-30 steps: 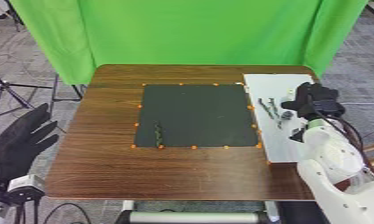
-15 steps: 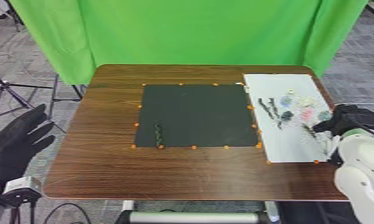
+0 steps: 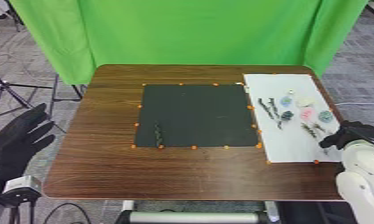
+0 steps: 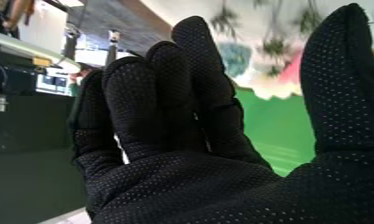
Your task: Arrange flowers
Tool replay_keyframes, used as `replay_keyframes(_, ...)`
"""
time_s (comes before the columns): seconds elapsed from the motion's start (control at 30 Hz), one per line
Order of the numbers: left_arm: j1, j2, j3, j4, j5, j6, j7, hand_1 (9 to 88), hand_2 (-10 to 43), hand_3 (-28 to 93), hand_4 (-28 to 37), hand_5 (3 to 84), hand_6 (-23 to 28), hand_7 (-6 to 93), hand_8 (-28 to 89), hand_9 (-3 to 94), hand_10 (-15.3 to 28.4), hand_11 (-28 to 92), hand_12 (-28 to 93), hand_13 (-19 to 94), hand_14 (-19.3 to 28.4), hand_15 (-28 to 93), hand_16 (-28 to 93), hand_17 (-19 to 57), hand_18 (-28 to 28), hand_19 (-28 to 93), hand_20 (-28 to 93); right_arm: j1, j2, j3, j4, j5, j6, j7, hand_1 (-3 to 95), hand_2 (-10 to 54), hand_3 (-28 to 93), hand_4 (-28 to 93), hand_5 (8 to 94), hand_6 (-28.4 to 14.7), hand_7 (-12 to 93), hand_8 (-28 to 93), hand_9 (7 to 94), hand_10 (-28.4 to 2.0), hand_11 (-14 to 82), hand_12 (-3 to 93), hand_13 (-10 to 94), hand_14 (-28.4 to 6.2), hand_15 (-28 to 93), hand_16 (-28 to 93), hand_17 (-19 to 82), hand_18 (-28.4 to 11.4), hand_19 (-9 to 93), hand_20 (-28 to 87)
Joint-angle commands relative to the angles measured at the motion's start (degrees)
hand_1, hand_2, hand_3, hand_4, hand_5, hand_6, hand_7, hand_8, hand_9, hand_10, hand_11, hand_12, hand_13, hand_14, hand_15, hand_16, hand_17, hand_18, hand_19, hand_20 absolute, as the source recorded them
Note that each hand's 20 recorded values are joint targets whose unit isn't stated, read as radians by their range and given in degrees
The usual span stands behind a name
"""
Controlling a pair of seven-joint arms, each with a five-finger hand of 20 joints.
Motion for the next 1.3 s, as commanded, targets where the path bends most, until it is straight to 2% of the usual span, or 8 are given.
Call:
replay_keyframes(0.03,0.51,-0.05,0.0,-0.08,-0.05,-0.06,-0.28,20.0,-2.7,70,-28.3,20.7,0.8,21.0,-10,16.7,8.7,11,20,14,10.8,14,9,-11.0,18.2,37,10,0.36,-0.97,-1.89,2.46,-1.32,0.79,0.04,23.6,-9.5,73,-28,52.9,-5.3,51,-17,52.2,-16.7,60.1,44.5,51,-14.6,81,30,14,-23.3,72,50)
replay_keyframes(0.33,0.2,0.33,0.24,0.1,-0.32,0.11,-0.42,20.0,-2.6,70,-28.3,20.7,0.8,21.0,-10,16.7,8.7,11,20,14,10.7,14,8,-11.0,18.2,37,10,1.65,-1.27,-5.38,5.23,-5.18,9.1,-2.78,29.2,-9.5,76,-28,59.1,-2.9,54,-17,60.0,-13.0,61.7,44.3,58,-12.2,82,31,18,-23.1,74,50)
replay_keyframes(0.47,0.67,0.11,0.26,-0.07,-0.26,0.31,-0.06,19.9,-2.5,70,-28.3,20.7,0.8,20.8,-10,16.7,8.7,11,20,14,10.8,14,9,-11.0,18.2,37,10,0.83,-1.11,-5.19,5.71,-6.33,12.11,-3.28,39.4,-9.0,72,-28,61.4,-0.6,55,11,65.8,-12.1,62.1,45.5,62,-11.1,82,33,21,-22.6,76,48)
replay_keyframes(0.57,0.51,-0.03,0.23,-0.07,-0.19,0.38,-0.24,19.9,-2.4,70,-28.3,20.7,0.8,20.9,-10,16.6,8.7,11,20,14,10.7,14,9,-11.0,18.2,37,10,0.87,-1.07,-4.99,5.87,-5.96,11.8,-3.03,45.3,-7.3,75,-28,65.1,1.0,58,14,70.3,-11.2,60.6,51.8,66,-10.8,83,34,23,-22.4,78,48)
replay_keyframes(1.03,0.81,-0.71,0.2,-0.12,-0.06,0.34,-0.11,19.8,-2.3,70,-28.3,20.7,0.9,20.9,-10,16.7,8.7,11,20,14,10.8,14,8,-11.0,18.2,37,10,-0.7,-1.21,-3.46,5.79,-7.48,17.37,-4.62,41.0,-7.9,84,-22,66.7,0.0,63,20,73.1,-10.5,66.1,56.4,68,-11.5,88,37,23,-22.4,79,49)
replay_keyframes(1.13,0.97,-0.84,0.16,-0.3,0.06,0.37,-0.08,19.8,-2.3,70,-28.3,20.7,0.8,21.0,-10,16.7,8.7,11,20,14,10.7,14,8,-11.0,18.2,37,10,-0.92,-1.15,-2.67,4.18,-8.88,13.65,-3.05,35.5,-9.3,80,-25,64.8,0.3,62,18,70.2,-11.4,66.4,53.5,65,-12.0,87,38,22,-22.4,78,50)
replay_keyframes(1.2,0.65,-0.82,0.14,-0.14,-0.02,0.18,-0.34,19.8,-2.3,70,-28.3,20.7,0.8,21.0,-10,16.7,8.7,11,20,14,10.8,14,8,-11.0,18.2,37,10,-0.25,-0.94,-2.92,3.75,-8.42,12.34,-1.95,24.0,-9.5,80,-26,61.4,-2.4,61,-12,64.8,-12.4,65.9,53.6,61,-13.0,86,37,20,-23.1,76,50)
replay_keyframes(1.3,0.79,-0.98,0.27,-0.19,0.07,0.17,-0.19,19.8,-2.3,70,-28.3,20.7,0.8,21.0,-10,16.7,8.7,11,20,14,10.8,14,8,-11.0,18.2,37,10,0.21,-0.83,-3.09,4.19,-9.03,11.58,-1.58,18.6,-9.5,77,-26,58.7,-3.8,61,-17,60.8,-13.5,66.1,54.2,58,-14.3,86,37,18,-23.8,76,51)
